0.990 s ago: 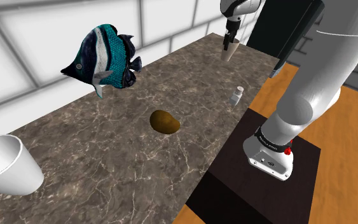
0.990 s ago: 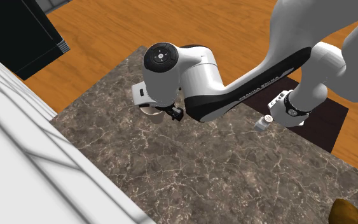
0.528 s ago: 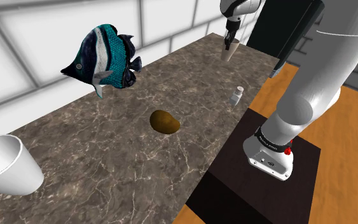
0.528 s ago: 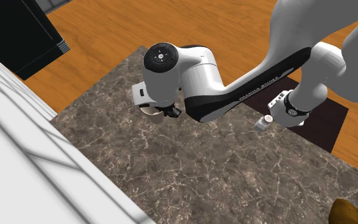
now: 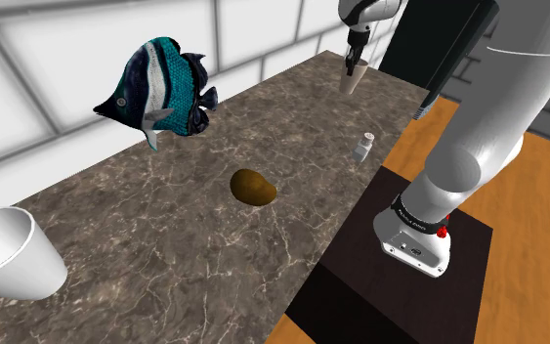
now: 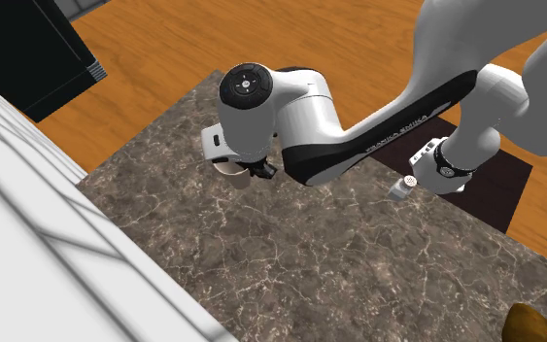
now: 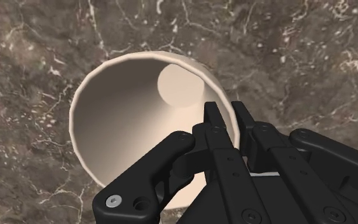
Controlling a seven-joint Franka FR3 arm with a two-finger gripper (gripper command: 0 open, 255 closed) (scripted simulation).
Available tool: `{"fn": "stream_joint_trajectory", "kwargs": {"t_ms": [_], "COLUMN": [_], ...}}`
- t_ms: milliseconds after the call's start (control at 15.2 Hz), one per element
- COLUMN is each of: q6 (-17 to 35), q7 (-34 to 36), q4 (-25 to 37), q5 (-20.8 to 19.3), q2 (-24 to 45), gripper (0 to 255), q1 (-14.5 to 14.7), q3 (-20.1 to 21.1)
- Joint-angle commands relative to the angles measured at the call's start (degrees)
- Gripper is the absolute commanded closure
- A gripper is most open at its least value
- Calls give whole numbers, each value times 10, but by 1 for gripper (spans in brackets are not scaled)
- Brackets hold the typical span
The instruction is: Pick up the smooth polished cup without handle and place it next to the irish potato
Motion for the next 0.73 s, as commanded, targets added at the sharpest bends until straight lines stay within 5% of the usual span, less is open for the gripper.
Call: {"fn": "stream_joint_trajectory", "kwargs": {"t_ms": [0, 660], "q6": [-11, -80], "q7": [0, -1], "q4": [6, 47], "q5": [-2, -12], "q2": [-5, -35], "gripper": [255, 255], "q1": [1, 5], "q3": [-1, -4]}}
